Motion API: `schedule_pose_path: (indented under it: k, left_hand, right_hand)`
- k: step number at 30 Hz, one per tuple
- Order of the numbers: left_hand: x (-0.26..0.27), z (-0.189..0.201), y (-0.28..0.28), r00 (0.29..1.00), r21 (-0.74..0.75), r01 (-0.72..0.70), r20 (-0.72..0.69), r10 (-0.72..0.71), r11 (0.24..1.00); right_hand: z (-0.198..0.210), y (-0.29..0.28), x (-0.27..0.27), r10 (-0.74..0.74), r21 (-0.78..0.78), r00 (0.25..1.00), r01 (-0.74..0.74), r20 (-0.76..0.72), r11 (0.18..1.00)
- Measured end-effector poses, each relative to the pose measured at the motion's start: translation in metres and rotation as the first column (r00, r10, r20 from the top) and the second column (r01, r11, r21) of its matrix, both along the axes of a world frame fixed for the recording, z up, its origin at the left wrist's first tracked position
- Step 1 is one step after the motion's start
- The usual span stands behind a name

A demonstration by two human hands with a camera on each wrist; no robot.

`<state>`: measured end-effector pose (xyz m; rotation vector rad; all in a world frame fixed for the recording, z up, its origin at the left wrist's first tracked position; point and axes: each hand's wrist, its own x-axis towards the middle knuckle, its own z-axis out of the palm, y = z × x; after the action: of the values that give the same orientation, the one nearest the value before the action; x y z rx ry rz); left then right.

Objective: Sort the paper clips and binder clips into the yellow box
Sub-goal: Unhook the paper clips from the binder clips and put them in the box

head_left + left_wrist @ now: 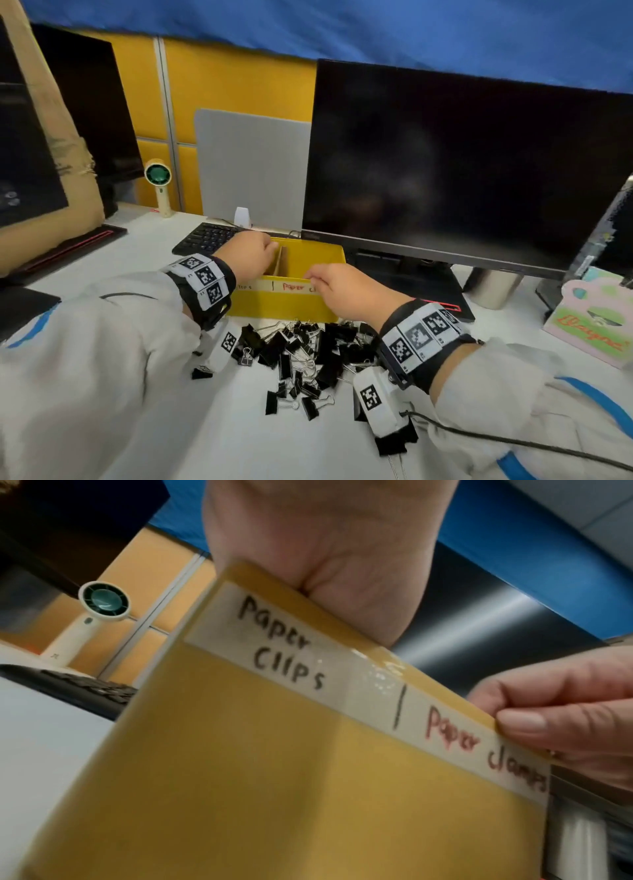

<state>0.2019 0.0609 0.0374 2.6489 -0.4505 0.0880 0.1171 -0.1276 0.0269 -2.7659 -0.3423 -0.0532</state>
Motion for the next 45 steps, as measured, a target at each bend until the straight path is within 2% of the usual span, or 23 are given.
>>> schedule_pose_path:
  k: [3, 6, 9, 11, 14, 16, 18, 21, 22, 24, 27, 30, 33, 39, 42, 45]
  left_hand:
    - [0.000, -0.005, -0.001, 0.997, 0.025, 0.056, 0.041, -0.057, 0.998]
    - [-0.001, -0.006, 0.001, 0.998, 0.037, 0.053, 0.018, -0.054, 0.998]
    - [-0.003, -0.004, 0.002, 0.995, 0.058, 0.044, 0.091, -0.049, 0.997]
    - [-0.013, -0.002, -0.003, 0.979, -0.060, 0.083, 0.190, -0.070, 0.995]
    - [-0.041, 0.007, -0.022, 0.928, -0.172, 0.280, 0.302, -0.220, 0.945]
    - [-0.062, 0.015, -0.040, 0.881, -0.111, 0.428, 0.274, -0.387, 0.897]
    - [-0.079, 0.020, -0.057, 0.855, 0.051, 0.493, 0.159, -0.495, 0.868]
    - [-0.087, 0.014, -0.069, 0.866, 0.389, 0.482, -0.075, -0.495, 0.785]
    - [-0.086, 0.008, -0.069, 0.869, 0.459, 0.485, -0.155, -0.471, 0.744]
    - [-0.085, -0.002, -0.067, 0.862, 0.476, 0.506, -0.268, -0.430, 0.719]
    - [-0.087, -0.010, -0.064, 0.863, 0.436, 0.505, -0.261, -0.433, 0.745]
    - [-0.088, -0.016, -0.064, 0.884, 0.419, 0.467, -0.223, -0.411, 0.778]
    - [-0.087, -0.022, -0.061, 0.897, 0.341, 0.440, -0.205, -0.391, 0.831]
    - [-0.080, -0.019, -0.045, 0.918, 0.229, 0.389, -0.179, -0.354, 0.892]
    - [-0.076, -0.015, -0.036, 0.928, 0.306, 0.368, -0.182, -0.326, 0.878]
    - [-0.087, -0.009, -0.036, 0.917, 0.223, 0.395, -0.152, -0.368, 0.891]
  right_hand:
    - [-0.002, -0.001, 0.000, -0.003, 0.013, 1.000, 0.003, -0.010, 1.000]
    - [-0.001, -0.002, -0.004, 0.011, 0.053, 1.000, -0.009, -0.027, 0.999]
    - [0.001, -0.011, -0.007, 0.009, 0.226, 1.000, -0.012, 0.011, 0.974]
    - [0.002, -0.023, -0.008, -0.067, 0.392, 0.995, 0.031, 0.077, 0.919]
    - [0.002, -0.049, -0.010, -0.276, 0.550, 0.957, 0.181, 0.094, 0.815]
    - [0.002, -0.065, -0.015, -0.367, 0.490, 0.930, 0.319, 0.001, 0.811]
    - [0.001, -0.075, -0.023, -0.349, 0.339, 0.930, 0.368, -0.116, 0.866]
    - [-0.005, -0.071, -0.037, -0.180, 0.203, 0.960, 0.224, -0.213, 0.953]
    - [-0.008, -0.066, -0.040, -0.129, 0.162, 0.961, 0.171, -0.243, 0.972]
    - [-0.015, -0.056, -0.043, -0.048, 0.054, 0.958, 0.066, -0.283, 0.996]
    - [-0.022, -0.045, -0.042, -0.020, -0.051, 0.973, 0.009, -0.232, 0.999]
    - [-0.024, -0.038, -0.041, -0.045, -0.047, 0.977, 0.036, -0.207, 0.998]
    - [-0.026, -0.037, -0.042, -0.064, -0.036, 0.980, 0.058, -0.191, 0.998]
    - [-0.010, -0.057, -0.049, -0.138, 0.188, 0.975, 0.170, -0.171, 0.967]
    - [0.004, -0.072, -0.059, -0.204, 0.346, 0.964, 0.252, -0.169, 0.904]
    - [0.011, -0.088, -0.073, -0.289, 0.387, 0.941, 0.336, -0.175, 0.859]
